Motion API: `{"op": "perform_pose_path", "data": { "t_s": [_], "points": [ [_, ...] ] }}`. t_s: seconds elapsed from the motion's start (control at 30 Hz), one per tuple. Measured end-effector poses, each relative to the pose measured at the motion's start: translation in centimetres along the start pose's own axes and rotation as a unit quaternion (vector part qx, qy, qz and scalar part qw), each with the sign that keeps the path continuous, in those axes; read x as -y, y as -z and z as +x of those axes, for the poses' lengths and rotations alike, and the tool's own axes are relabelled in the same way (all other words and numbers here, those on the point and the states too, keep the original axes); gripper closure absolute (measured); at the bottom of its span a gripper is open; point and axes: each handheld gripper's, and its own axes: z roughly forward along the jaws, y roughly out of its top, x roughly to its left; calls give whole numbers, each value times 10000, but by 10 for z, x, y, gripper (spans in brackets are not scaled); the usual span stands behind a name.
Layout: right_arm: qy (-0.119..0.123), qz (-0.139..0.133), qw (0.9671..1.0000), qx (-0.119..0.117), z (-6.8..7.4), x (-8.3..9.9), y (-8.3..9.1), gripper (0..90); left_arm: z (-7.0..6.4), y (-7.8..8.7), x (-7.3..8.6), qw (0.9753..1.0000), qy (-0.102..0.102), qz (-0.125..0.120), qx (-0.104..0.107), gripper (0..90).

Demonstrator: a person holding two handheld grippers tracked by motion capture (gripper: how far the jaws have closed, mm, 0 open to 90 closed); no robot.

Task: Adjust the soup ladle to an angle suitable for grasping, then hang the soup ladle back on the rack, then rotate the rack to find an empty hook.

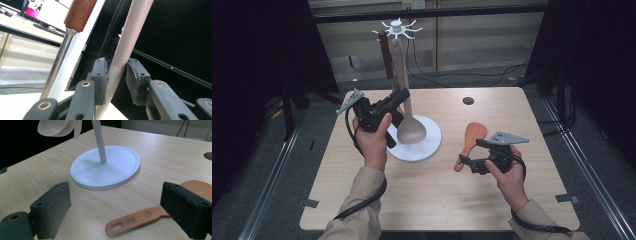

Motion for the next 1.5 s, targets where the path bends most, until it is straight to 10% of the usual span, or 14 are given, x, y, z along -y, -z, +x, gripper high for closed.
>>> {"op": "perform_pose_path", "data": {
  "t_s": [1.0,1.5],
  "points": [
    [78,-13,9999,67,1,-1,4,84,-1,-3,2,9984,-458,-12,-331,636],
    [93,5,9999,74,1,0,4,84,-11,2,-13,9957,-687,-396,-487,591]
  ]
}}
